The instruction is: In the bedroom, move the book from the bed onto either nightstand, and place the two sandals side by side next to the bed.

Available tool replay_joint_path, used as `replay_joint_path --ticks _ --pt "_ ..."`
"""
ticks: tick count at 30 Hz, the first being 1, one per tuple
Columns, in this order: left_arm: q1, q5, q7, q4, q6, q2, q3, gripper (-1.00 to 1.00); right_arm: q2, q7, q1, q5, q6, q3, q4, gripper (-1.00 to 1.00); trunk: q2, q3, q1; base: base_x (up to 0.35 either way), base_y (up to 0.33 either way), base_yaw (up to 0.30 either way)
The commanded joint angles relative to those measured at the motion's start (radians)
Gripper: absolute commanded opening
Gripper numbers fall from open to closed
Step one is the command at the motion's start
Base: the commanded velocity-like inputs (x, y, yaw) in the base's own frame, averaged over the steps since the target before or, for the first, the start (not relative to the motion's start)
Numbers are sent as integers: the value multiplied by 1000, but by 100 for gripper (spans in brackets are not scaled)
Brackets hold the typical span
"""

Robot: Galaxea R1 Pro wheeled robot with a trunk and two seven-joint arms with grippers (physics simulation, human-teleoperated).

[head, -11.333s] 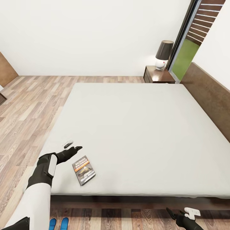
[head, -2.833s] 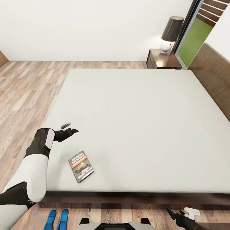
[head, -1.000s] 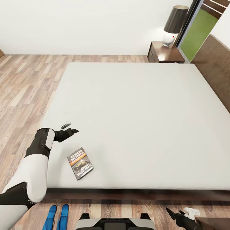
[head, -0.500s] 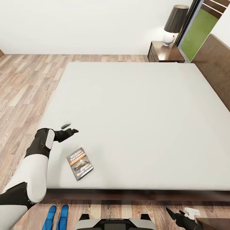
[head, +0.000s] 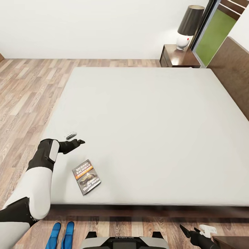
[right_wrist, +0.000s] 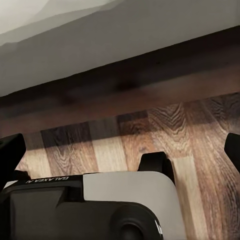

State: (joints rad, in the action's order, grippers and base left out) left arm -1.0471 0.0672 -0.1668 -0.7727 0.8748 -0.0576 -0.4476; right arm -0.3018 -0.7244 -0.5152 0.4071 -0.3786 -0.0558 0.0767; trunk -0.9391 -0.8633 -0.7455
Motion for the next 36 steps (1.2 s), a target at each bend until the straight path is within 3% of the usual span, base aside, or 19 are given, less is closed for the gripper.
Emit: replay_joint_path --ticks 1,7,15,30,36 --pt "-1 6 1 0 6 0 -2 100 0 -6 -2 -1 -5 -5 5 100 -1 -1 0 0 0 0" --pt "-1 6 1 0 6 1 -2 100 0 -6 -2 -1 -5 -5 5 100 -1 -1 0 0 0 0" --pt "-1 6 1 0 6 1 -2 100 0 -6 -2 -1 -5 -6 5 100 -57 -26 -31 0 0 0" --pt "-1 6 1 0 6 1 -2 100 -1 -6 -2 -1 -5 -5 5 100 -57 -26 -31 0 0 0" --pt "-1 6 1 0 6 1 -2 100 -1 -6 -2 -1 -5 -5 5 100 -99 -45 -54 0 0 0"
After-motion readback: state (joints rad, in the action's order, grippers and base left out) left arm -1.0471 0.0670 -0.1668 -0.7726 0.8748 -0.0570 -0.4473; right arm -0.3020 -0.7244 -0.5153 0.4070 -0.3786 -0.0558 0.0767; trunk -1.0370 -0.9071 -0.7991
